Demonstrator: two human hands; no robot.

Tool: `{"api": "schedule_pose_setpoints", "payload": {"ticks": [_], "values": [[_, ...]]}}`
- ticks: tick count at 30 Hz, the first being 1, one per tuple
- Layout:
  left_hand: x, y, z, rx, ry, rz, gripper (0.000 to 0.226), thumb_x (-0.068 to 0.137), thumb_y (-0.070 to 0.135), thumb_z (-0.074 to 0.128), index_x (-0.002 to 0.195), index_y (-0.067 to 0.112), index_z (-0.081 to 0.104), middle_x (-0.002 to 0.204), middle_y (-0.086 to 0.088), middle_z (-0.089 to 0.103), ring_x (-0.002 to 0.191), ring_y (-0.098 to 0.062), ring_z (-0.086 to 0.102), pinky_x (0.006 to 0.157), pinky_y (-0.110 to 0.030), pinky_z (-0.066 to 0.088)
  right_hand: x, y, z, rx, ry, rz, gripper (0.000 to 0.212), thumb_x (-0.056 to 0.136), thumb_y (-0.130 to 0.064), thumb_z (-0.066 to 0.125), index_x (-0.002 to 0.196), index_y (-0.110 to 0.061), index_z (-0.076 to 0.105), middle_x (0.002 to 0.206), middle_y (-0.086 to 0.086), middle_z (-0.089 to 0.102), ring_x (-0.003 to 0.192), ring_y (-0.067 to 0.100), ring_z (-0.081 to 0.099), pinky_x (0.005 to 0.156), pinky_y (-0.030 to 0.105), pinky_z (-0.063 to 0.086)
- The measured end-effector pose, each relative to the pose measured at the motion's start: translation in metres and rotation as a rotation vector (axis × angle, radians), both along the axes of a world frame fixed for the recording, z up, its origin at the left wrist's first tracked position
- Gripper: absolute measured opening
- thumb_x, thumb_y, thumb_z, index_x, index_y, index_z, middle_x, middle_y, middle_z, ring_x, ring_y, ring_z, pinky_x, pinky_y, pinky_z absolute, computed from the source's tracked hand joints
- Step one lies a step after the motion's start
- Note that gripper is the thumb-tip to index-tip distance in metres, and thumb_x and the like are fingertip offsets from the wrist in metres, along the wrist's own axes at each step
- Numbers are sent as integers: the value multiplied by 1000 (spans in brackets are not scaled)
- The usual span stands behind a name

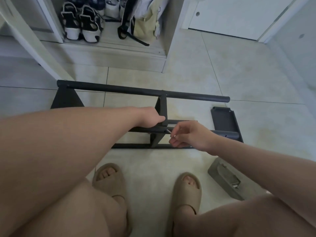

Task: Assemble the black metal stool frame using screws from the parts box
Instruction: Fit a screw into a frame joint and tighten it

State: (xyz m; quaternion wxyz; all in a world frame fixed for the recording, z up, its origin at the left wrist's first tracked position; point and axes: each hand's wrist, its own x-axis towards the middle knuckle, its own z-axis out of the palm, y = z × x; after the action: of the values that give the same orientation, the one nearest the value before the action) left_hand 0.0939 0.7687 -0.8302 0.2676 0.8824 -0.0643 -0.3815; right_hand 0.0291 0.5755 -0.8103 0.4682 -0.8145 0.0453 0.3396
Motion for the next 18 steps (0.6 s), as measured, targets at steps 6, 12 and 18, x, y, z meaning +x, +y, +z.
{"api": "schedule_pose_setpoints", "payload": {"ticks": [6,12,18], "values": [[7,-2,-11,-75,159,102,42,105,38,45,114,4,69,96,-8,78,104,-25,70,108,-41,42,0,1,-7,35,21,-22,19,99,6,53,91,-4,66,92,12,77,89,28,75,87,37,61],[10,-3,-17,-92,210,123,40,105,38,47,114,7,70,93,-6,78,101,-22,70,108,-40,42,-1,12,-4,0,-6,4,19,100,4,51,93,-5,66,93,15,76,84,24,74,88,38,61],[11,3,-15,-120,242,21,23,91,10,63,112,5,70,106,-12,75,107,-30,70,106,-42,47,-1,13,1,-47,-43,-2,21,98,4,50,90,-7,66,79,5,76,72,16,73,79,30,62]]}}
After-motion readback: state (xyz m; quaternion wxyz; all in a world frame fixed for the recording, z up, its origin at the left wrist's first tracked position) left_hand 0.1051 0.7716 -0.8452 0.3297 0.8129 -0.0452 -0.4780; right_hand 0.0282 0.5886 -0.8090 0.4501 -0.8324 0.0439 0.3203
